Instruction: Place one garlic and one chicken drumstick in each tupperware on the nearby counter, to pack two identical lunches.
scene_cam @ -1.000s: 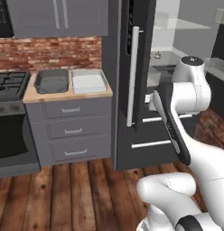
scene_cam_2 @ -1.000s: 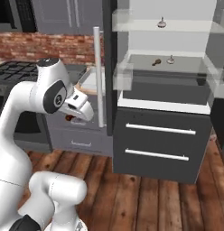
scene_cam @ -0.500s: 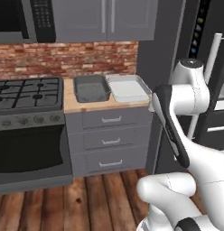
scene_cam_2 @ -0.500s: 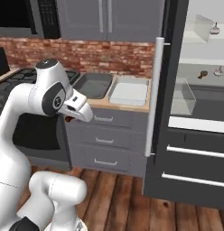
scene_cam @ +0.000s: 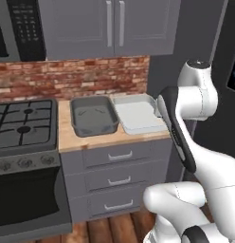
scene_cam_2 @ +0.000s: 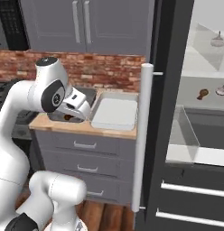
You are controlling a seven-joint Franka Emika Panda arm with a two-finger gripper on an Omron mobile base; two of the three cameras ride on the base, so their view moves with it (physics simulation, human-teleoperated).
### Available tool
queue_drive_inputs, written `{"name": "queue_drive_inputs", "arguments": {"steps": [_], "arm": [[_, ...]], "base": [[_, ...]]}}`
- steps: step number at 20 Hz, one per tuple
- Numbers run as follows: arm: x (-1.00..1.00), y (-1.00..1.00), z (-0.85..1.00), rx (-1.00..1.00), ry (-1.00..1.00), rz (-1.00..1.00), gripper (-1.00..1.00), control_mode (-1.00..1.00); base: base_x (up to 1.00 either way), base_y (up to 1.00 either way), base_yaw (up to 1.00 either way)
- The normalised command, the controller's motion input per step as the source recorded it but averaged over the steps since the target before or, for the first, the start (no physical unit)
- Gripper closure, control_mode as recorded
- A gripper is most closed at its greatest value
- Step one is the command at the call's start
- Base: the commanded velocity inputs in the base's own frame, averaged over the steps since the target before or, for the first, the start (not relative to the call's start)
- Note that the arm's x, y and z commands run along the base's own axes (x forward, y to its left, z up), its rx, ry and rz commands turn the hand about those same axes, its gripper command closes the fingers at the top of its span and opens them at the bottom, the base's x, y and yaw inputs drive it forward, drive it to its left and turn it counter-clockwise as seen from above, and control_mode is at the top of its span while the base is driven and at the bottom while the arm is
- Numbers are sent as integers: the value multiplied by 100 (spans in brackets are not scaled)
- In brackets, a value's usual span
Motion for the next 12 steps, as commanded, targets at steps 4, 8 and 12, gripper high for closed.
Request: {"name": "queue_drive_inputs", "arguments": {"steps": [4, 8, 12], "arm": [[0, 0, 0, 0, 0, 0, 100, 100], [0, 0, 0, 0, 0, 0, 100, 100], [100, 0, -78, 5, 21, -3, 100, -100]], "base": [[100, -10, -12], [100, 3, -7], [0, 0, 0]]}}
